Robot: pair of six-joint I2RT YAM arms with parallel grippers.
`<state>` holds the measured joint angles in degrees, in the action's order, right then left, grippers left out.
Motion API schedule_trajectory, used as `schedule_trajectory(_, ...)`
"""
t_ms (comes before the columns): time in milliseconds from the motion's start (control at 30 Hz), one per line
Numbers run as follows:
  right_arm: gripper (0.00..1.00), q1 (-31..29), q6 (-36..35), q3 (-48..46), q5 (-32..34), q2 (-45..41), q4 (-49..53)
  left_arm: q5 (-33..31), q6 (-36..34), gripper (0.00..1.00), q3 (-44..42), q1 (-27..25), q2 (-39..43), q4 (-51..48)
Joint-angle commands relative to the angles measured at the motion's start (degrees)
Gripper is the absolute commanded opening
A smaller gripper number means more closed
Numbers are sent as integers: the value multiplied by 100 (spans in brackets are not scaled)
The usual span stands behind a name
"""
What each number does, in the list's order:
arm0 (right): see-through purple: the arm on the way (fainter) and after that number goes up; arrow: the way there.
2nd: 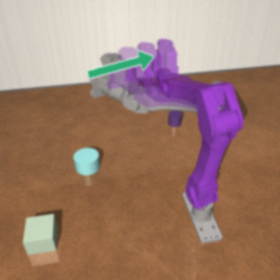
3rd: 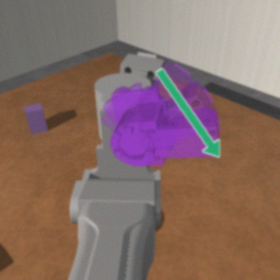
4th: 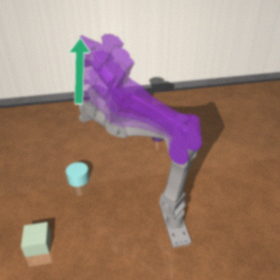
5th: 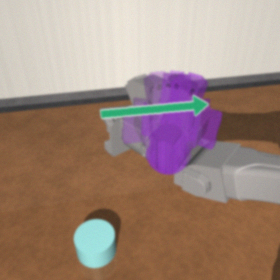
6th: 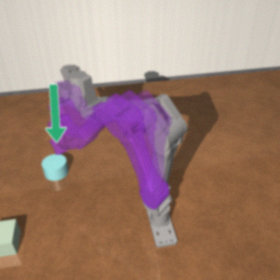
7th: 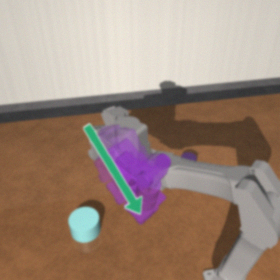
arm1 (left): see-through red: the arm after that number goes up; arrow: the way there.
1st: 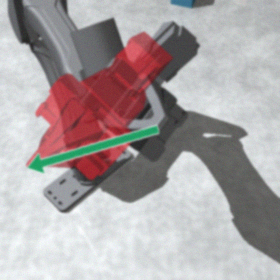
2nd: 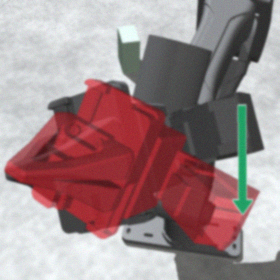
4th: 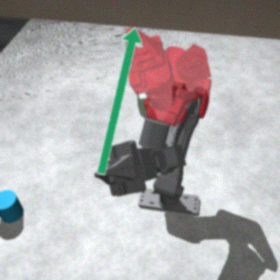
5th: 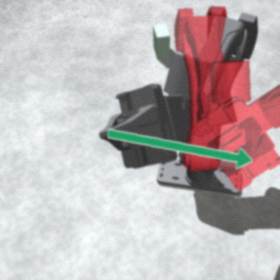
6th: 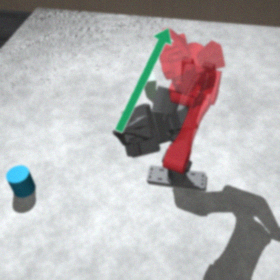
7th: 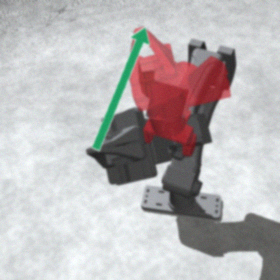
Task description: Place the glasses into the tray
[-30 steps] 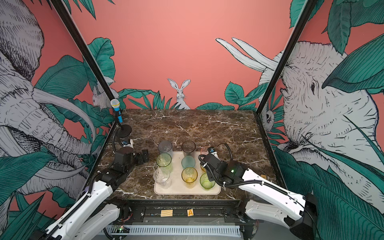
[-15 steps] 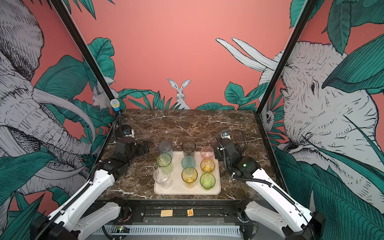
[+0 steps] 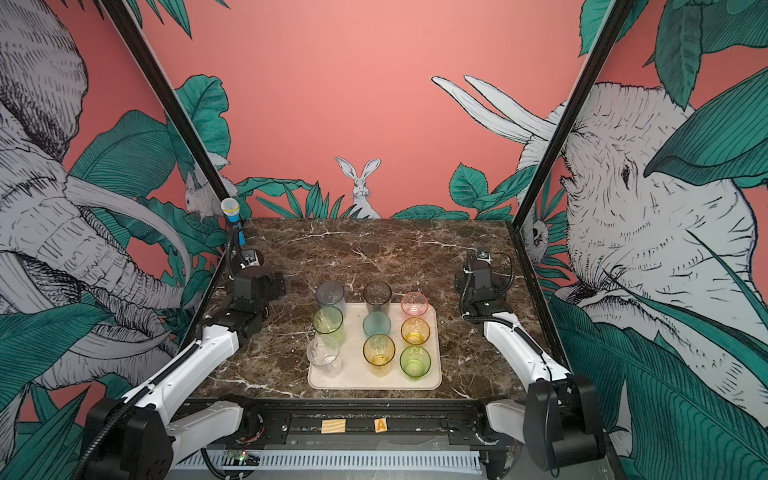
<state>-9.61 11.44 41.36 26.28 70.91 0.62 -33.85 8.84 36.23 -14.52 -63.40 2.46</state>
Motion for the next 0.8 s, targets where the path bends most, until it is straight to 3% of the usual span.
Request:
schedule_trajectory(0, 99, 271, 242, -205, -147, 61, -1091, -503, -869, 100, -523, 53, -220, 1420)
schedule_trajectory(133, 99, 412, -309, -550, 55, 240, -1843, -793, -1008, 100, -751, 134, -581, 1849)
schedule_trajectory(333, 99, 430, -921, -1115, 142, 672, -3184, -585, -884, 100, -1091, 319, -1029, 2523)
schedule_trajectory(400, 100, 462, -881, -1122, -173, 794, -3087, -396, -893, 100, -1172, 346, -1179, 2795)
schedule_trajectory(533, 99, 464, -1000, -1548, -359, 1175, -4143, 172, -1030, 100, -1321, 385, -1355, 3416)
schedule_trajectory(633, 99, 451, -1195, -1785, -900, 1295, -4655, 412, -1200, 100, -1340, 397, -1497, 3772)
schedule_trajectory(767, 99, 459, -1133, -2088, -814, 1620, -5468, 759, -1650, 100, -1617, 419, -1694, 4708)
